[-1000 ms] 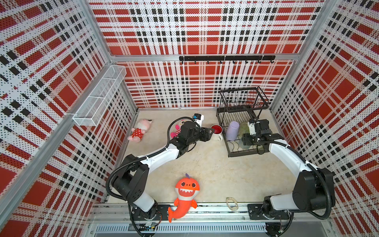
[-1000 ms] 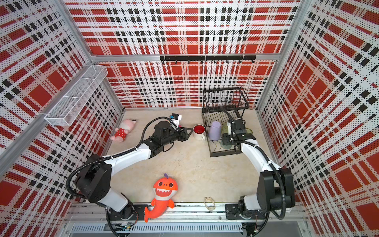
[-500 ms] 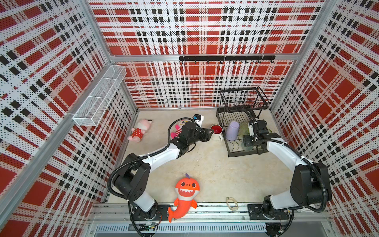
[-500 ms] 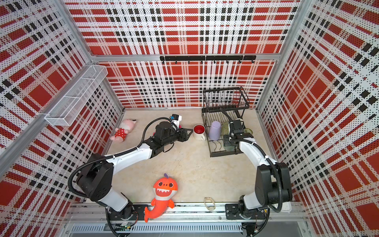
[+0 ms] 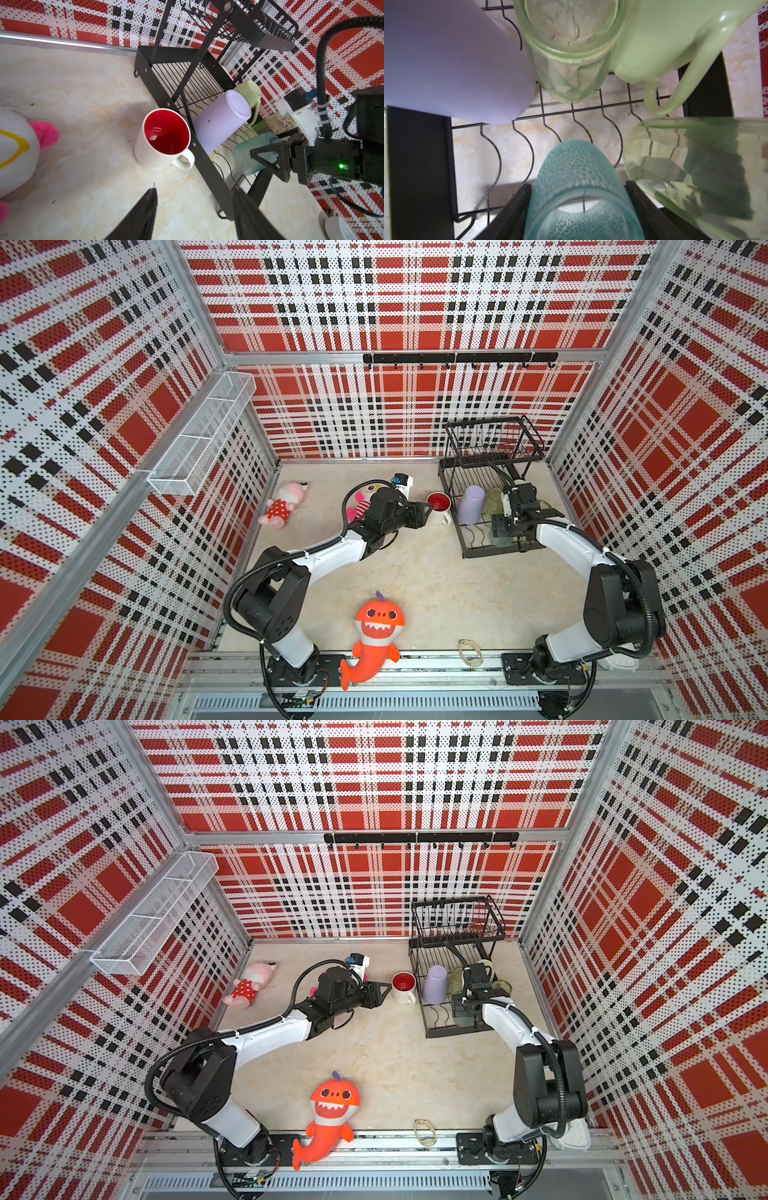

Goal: Load cups into a dish rack
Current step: Place the cup upside down at the dish rack.

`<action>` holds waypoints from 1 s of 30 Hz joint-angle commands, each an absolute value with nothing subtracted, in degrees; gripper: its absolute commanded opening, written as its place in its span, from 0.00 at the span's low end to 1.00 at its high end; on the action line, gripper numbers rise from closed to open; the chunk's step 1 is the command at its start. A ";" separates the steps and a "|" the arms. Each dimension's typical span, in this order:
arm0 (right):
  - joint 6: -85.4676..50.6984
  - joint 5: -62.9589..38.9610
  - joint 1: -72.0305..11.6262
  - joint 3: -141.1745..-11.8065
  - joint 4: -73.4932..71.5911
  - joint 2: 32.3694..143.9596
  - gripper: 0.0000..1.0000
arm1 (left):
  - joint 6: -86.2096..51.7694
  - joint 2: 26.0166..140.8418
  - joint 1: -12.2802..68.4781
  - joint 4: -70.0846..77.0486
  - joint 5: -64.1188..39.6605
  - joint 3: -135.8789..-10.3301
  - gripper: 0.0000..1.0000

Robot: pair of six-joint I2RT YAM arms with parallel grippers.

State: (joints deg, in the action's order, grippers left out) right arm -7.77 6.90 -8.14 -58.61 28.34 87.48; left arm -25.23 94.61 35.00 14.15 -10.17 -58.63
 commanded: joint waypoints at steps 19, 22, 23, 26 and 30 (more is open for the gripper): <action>-7.82 6.11 -8.42 -58.89 26.57 81.60 0.90 | -25.06 108.65 34.37 7.96 -2.39 -73.03 0.69; -7.76 4.64 -8.41 -58.54 26.53 79.37 0.93 | -24.64 110.41 34.58 6.48 -2.23 -74.72 0.71; -7.73 4.33 -8.39 -58.45 26.48 78.75 0.94 | -24.45 110.97 34.63 6.10 -1.86 -75.16 0.71; -7.87 3.38 -8.37 -58.40 26.80 77.21 1.00 | -23.94 112.42 34.94 4.74 -0.70 -76.56 0.72; -7.91 2.56 -8.36 -57.66 25.69 74.77 1.00 | -23.13 114.63 35.20 2.33 0.06 -79.25 0.73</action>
